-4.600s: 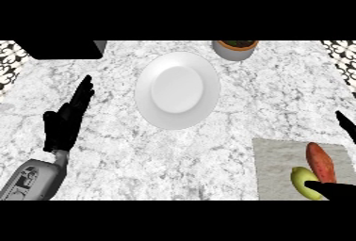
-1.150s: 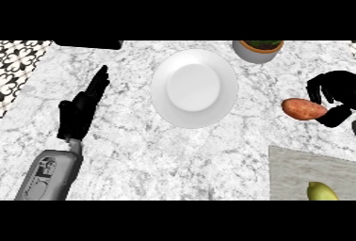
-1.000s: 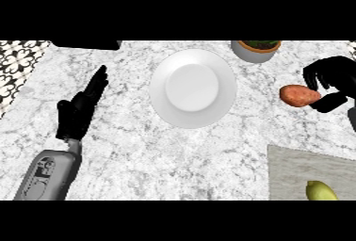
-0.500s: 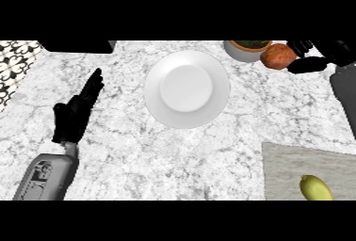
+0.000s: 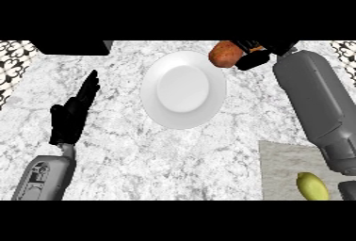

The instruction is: Pick the sweet potato from the placemat and place it in the plate

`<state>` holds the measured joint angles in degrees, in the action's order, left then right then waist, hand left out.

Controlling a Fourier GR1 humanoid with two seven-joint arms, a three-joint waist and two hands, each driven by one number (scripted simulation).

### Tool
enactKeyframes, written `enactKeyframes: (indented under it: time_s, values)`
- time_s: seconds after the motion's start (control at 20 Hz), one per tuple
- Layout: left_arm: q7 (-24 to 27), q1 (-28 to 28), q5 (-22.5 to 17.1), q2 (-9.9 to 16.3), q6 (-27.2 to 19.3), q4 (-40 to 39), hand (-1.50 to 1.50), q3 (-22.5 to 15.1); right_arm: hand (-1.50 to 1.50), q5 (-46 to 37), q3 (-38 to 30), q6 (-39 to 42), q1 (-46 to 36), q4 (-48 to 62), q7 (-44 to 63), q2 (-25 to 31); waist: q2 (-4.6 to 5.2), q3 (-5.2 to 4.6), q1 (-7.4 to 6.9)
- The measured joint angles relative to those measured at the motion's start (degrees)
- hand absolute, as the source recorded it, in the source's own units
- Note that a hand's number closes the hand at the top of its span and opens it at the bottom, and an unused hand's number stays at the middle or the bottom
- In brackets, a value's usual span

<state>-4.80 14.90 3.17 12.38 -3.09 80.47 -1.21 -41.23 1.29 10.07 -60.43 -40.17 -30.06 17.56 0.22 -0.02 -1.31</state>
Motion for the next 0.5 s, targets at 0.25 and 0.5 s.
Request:
enactKeyframes:
  time_s: [0.25, 0.5]
  values:
    - [0.7, 0.9, 0.8, -0.8, -0.3, -1.6, 0.00, -0.1, 1.50, -1.6, 1.2, -2.6, -3.1, 5.9, 1.8, -7.2, 0.19, 0.01, -0.20]
    - [0.2, 0.9, 1.1, -1.3, -0.2, -0.7, 0.00, -0.3, 1.50, -5.9, 4.1, -7.9, -4.4, 10.8, 4.4, -13.2, 0.22, -0.01, -0.29]
